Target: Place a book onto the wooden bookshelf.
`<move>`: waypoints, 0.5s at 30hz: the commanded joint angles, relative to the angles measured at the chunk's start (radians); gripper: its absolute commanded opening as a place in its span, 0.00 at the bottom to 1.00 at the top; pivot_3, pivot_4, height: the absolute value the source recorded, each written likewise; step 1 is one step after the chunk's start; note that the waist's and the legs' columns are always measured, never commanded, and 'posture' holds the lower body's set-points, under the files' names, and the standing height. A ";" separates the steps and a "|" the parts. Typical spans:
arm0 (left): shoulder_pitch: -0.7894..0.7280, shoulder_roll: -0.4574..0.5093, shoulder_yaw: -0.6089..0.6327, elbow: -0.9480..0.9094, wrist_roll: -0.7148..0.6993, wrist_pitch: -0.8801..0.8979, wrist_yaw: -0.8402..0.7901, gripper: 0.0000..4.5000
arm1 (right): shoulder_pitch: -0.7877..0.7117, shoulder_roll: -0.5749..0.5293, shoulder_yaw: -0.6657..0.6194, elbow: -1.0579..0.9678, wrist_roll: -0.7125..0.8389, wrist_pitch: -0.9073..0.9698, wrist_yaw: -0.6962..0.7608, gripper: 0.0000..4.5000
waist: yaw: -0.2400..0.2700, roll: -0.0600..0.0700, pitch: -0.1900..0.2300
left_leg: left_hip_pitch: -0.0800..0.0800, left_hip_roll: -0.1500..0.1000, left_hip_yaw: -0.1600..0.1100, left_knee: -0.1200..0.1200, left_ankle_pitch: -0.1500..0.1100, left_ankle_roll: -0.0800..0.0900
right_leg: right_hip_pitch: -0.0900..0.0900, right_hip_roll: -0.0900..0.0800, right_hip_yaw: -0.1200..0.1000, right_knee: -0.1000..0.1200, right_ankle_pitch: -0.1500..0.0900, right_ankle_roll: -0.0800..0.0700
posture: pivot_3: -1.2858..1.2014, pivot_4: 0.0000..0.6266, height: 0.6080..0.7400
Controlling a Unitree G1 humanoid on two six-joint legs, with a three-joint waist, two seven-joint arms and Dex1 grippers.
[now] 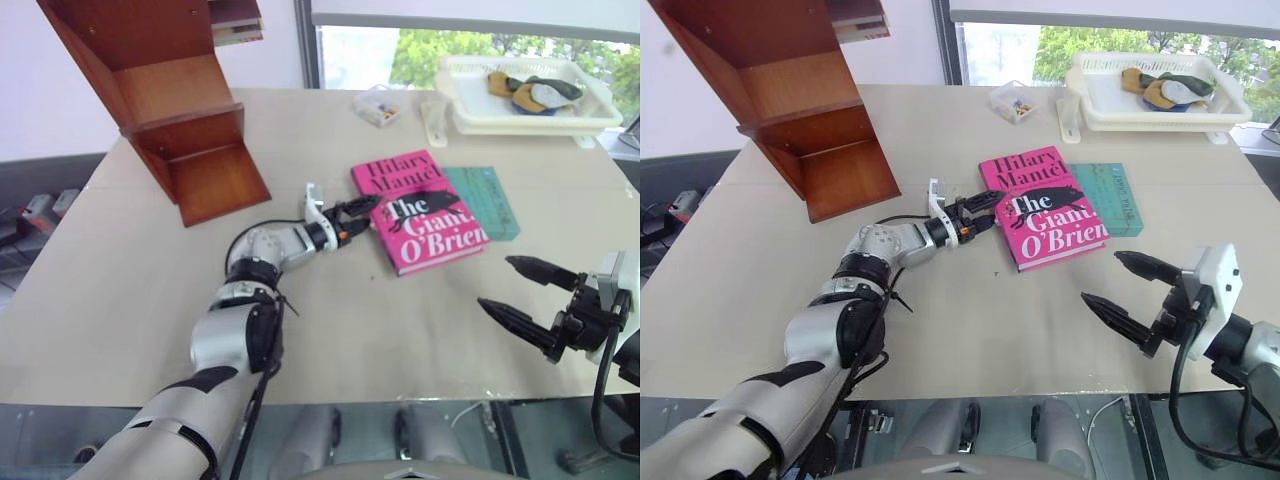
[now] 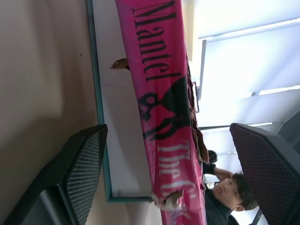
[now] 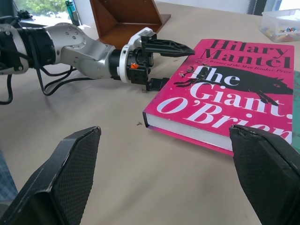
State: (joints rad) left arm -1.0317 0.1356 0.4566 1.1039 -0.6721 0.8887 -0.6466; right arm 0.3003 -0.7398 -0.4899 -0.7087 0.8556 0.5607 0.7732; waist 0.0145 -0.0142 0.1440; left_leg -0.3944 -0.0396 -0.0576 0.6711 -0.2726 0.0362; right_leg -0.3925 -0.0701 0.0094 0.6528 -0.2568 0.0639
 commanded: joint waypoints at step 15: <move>-0.055 -0.010 0.129 0.172 -0.028 0.095 0.014 0.42 | -0.017 -0.012 -0.006 -0.045 0.012 -0.005 -0.029 1.00 | -0.001 0.000 0.000 | 0.001 0.000 0.000 0.000 0.000 -0.001 | 0.000 0.000 0.001 0.000 0.000 0.000 | 0.52 0.24 1.00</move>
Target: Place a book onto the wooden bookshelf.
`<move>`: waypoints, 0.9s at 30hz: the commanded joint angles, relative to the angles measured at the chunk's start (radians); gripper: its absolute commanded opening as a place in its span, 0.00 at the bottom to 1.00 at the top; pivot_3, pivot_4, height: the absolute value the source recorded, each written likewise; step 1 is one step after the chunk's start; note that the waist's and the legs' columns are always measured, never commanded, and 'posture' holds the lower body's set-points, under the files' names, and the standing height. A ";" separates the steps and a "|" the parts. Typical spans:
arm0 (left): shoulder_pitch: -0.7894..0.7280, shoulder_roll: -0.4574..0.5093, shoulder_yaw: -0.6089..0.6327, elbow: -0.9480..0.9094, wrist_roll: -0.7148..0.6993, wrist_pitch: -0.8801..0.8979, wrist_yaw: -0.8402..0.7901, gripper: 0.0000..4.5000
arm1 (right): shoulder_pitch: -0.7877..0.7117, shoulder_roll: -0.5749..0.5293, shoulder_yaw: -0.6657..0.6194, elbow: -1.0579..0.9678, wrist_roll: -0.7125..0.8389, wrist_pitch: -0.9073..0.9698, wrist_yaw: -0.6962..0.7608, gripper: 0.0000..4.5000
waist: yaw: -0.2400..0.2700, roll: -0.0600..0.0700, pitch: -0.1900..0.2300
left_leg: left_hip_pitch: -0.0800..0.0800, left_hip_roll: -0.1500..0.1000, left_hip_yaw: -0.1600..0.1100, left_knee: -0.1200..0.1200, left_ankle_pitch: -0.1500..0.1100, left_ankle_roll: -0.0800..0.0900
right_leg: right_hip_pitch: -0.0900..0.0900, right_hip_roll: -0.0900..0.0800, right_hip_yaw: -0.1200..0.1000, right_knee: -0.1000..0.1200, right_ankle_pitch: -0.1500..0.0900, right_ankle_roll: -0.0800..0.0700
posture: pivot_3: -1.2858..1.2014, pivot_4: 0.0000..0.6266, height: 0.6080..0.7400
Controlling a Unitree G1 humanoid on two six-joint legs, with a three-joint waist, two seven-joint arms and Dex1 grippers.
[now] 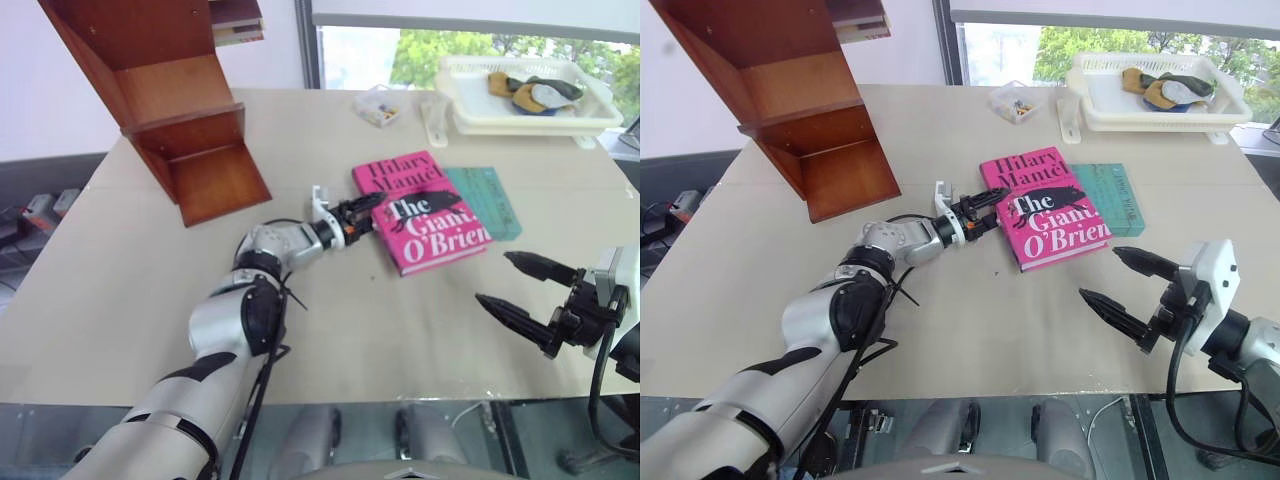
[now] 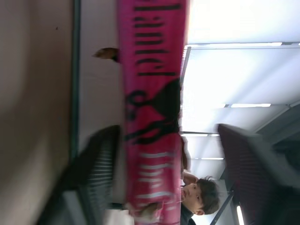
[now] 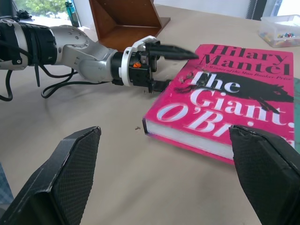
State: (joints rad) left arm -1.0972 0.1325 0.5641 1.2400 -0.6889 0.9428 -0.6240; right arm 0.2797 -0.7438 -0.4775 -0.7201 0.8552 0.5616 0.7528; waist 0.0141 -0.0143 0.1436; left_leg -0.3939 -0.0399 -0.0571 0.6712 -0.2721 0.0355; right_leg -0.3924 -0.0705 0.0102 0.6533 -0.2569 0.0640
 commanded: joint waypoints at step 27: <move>0.174 -0.043 -0.055 -0.181 0.016 0.162 -0.057 0.02 | -0.003 -0.011 0.009 -0.016 -0.026 -0.008 -0.017 1.00 | -0.002 0.000 -0.002 | 0.002 0.001 0.003 -0.001 0.000 0.000 | 0.000 0.000 0.004 0.001 0.000 0.000 | 0.52 0.24 1.00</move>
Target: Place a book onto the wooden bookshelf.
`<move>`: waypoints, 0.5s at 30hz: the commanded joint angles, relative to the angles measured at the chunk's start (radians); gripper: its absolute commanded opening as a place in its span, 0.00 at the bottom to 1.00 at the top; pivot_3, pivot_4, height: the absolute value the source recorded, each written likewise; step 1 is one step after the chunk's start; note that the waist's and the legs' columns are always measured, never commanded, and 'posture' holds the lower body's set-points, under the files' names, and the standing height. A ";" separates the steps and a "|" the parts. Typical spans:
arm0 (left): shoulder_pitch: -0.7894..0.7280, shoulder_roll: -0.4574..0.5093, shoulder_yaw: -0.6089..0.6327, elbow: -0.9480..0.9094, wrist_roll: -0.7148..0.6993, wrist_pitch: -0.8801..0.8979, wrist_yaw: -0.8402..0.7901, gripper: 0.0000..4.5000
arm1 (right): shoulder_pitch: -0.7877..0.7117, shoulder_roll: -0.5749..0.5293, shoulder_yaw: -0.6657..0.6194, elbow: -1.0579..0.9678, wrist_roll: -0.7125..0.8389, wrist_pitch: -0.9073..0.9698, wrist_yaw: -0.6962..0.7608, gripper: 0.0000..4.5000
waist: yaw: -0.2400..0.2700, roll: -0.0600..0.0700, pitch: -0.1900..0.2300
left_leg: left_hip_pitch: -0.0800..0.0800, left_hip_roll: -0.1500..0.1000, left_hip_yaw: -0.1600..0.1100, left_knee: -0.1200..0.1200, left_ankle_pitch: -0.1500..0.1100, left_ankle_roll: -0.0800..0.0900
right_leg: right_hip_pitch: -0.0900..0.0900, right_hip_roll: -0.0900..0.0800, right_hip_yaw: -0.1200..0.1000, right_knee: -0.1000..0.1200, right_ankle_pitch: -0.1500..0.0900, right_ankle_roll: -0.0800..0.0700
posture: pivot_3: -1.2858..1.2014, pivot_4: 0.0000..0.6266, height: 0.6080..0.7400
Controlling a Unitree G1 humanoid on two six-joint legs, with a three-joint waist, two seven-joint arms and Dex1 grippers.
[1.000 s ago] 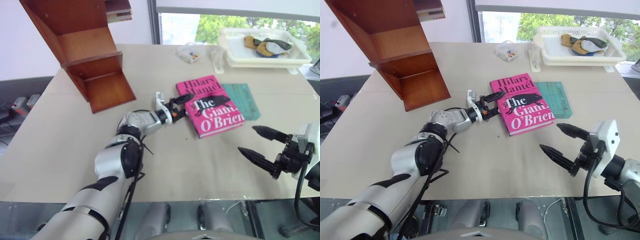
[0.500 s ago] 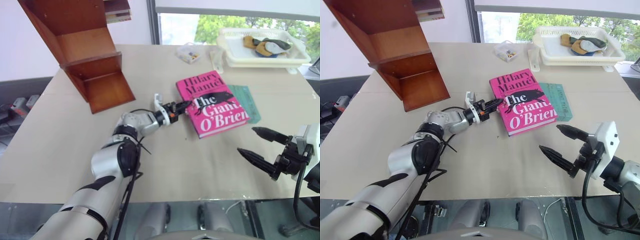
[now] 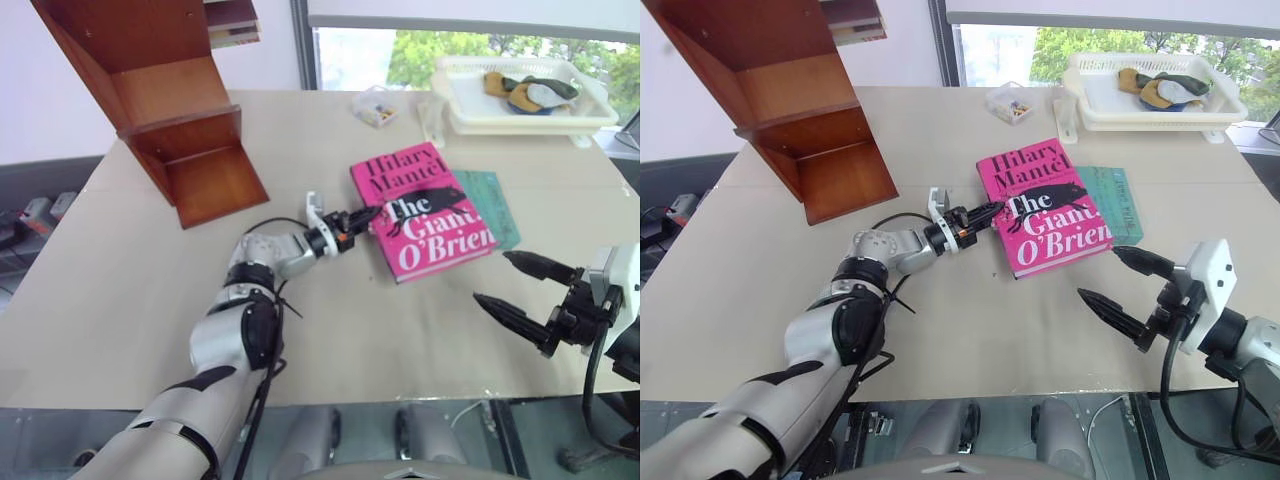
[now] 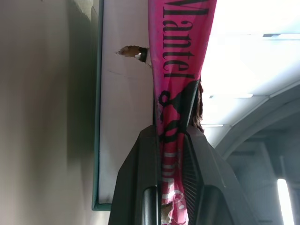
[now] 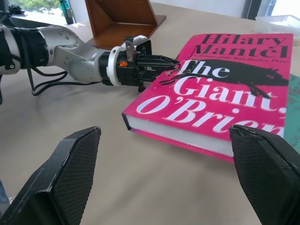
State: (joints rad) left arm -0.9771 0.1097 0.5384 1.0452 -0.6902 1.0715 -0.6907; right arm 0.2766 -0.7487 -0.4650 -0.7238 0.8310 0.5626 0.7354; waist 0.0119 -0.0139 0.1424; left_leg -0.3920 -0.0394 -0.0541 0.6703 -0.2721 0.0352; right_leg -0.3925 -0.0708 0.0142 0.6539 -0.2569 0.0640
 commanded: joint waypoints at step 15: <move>0.085 0.000 -0.029 -0.008 -0.015 0.036 0.015 0.71 | 0.023 0.006 -0.004 -0.013 -0.033 -0.022 -0.005 1.00 | -0.002 0.000 -0.007 | 0.005 0.001 0.003 -0.002 -0.002 0.003 | 0.003 0.000 0.002 0.000 0.000 0.000 | 0.52 0.24 1.00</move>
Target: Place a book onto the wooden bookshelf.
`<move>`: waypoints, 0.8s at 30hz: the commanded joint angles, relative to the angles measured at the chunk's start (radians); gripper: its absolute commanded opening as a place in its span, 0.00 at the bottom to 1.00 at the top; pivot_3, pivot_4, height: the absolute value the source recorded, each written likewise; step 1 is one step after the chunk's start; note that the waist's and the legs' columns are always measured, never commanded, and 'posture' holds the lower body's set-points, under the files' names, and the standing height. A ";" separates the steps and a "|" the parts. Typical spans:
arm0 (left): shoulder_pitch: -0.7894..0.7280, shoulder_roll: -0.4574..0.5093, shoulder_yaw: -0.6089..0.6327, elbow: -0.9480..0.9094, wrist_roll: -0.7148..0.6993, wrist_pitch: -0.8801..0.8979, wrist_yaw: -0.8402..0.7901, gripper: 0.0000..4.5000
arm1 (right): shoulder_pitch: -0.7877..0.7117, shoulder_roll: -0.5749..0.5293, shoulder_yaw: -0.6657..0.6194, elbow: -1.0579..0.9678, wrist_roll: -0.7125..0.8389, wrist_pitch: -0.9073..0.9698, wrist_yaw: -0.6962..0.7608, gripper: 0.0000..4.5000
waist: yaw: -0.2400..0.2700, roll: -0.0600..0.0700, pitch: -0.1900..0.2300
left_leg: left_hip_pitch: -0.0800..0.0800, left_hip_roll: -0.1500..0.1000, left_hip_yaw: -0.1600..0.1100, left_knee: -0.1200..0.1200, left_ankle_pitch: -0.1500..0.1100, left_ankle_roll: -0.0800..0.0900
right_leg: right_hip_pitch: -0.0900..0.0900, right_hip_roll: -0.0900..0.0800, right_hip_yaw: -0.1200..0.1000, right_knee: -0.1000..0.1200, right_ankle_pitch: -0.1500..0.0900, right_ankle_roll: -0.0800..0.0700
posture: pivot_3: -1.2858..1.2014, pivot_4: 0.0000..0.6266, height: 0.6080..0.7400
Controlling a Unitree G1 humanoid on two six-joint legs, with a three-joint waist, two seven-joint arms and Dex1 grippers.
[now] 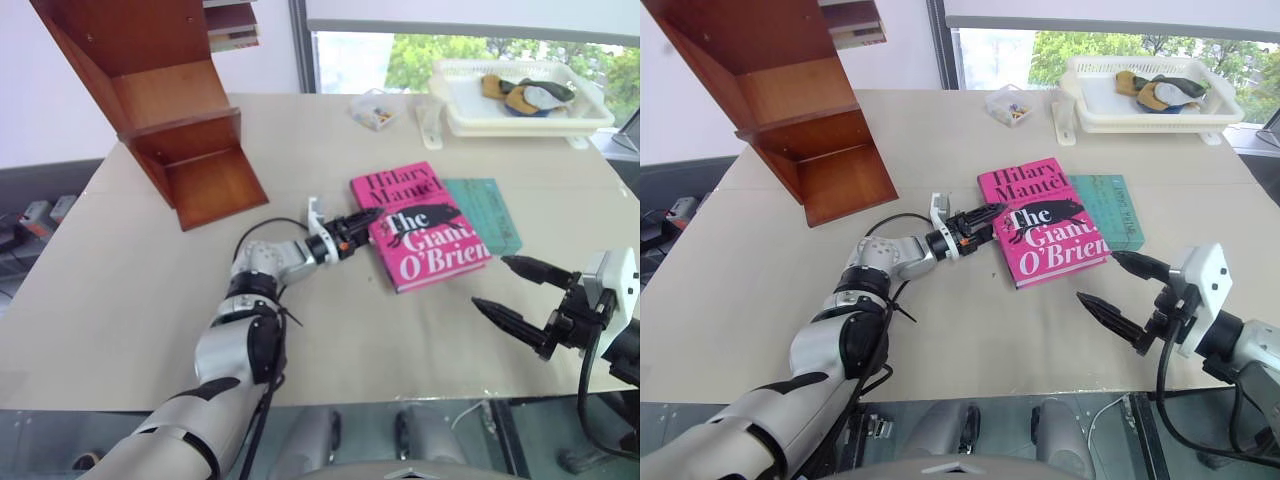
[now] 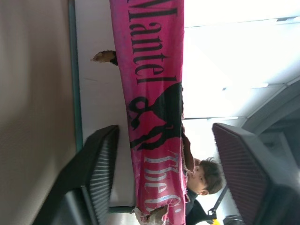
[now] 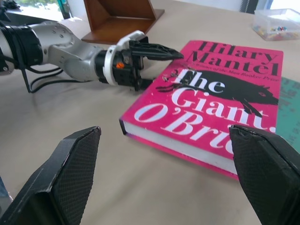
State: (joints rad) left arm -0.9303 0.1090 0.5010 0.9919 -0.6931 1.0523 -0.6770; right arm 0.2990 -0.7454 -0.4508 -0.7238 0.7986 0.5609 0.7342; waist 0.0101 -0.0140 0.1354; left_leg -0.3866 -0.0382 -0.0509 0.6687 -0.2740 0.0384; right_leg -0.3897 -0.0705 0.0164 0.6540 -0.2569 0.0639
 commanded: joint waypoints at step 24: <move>0.113 0.017 0.003 -0.092 -0.096 0.204 -0.038 0.71 | 0.023 0.010 -0.019 0.005 -0.044 -0.041 0.007 1.00 | 0.000 0.000 0.000 | 0.004 0.002 0.000 -0.001 -0.001 0.000 | 0.005 0.000 0.000 -0.002 0.000 0.000 | 0.52 0.24 1.00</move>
State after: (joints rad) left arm -0.8578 0.1275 0.5052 0.8797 -0.7870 1.2286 -0.7169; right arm 0.3202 -0.7402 -0.4504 -0.7068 0.7530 0.5411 0.7367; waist 0.0102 -0.0142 0.1356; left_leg -0.3824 -0.0364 -0.0513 0.6677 -0.2746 0.0386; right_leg -0.3848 -0.0707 0.0162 0.6515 -0.2571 0.0639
